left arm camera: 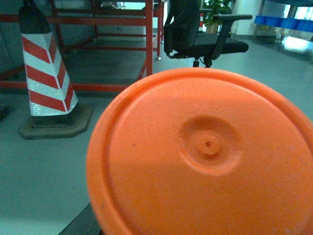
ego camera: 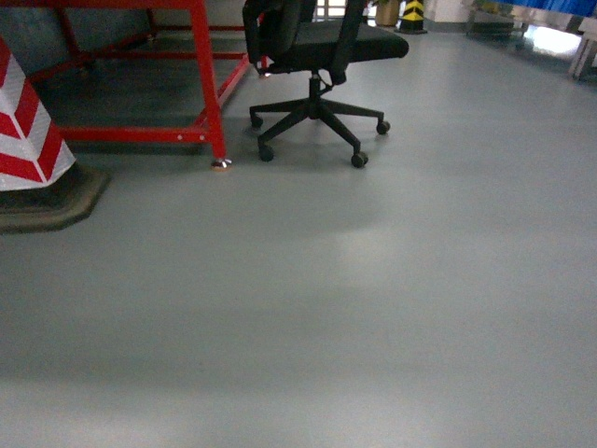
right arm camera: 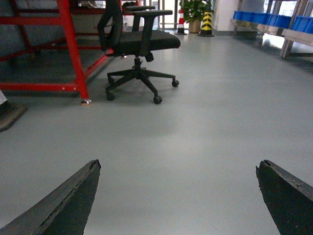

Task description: Pick capacitor and pack into box

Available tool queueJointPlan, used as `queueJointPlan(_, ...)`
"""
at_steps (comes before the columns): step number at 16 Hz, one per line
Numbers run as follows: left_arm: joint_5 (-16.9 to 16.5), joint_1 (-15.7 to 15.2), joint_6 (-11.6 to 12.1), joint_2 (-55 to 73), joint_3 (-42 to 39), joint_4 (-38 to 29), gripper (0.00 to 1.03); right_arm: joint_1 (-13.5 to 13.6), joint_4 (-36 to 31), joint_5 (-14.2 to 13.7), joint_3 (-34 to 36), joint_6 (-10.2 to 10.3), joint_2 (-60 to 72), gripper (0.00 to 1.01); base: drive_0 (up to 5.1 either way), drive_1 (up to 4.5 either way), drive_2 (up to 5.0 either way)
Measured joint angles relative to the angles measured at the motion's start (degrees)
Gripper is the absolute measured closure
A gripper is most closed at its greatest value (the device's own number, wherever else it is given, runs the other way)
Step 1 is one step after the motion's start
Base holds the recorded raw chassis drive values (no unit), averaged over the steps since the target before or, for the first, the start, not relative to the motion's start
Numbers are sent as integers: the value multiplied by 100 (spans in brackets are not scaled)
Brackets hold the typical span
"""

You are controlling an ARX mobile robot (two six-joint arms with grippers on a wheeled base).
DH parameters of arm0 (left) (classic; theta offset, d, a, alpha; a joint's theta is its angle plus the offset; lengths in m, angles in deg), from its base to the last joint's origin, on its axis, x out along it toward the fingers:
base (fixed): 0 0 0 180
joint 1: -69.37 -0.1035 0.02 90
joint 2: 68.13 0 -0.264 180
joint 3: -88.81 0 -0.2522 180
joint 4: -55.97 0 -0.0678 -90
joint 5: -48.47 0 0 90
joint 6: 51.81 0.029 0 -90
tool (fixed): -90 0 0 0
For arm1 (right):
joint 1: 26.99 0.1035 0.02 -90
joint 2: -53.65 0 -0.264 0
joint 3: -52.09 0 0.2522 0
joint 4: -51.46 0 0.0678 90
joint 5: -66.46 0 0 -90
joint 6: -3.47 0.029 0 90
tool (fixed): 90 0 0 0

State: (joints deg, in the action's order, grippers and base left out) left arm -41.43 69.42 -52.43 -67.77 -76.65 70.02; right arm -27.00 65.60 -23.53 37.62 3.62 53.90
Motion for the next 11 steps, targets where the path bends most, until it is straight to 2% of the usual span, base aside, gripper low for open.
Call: queueJointPlan(11, -4, 0, 0, 0, -2, 17, 58, 0, -2, 0, 0, 0, -2, 3, -504, 242, 242)
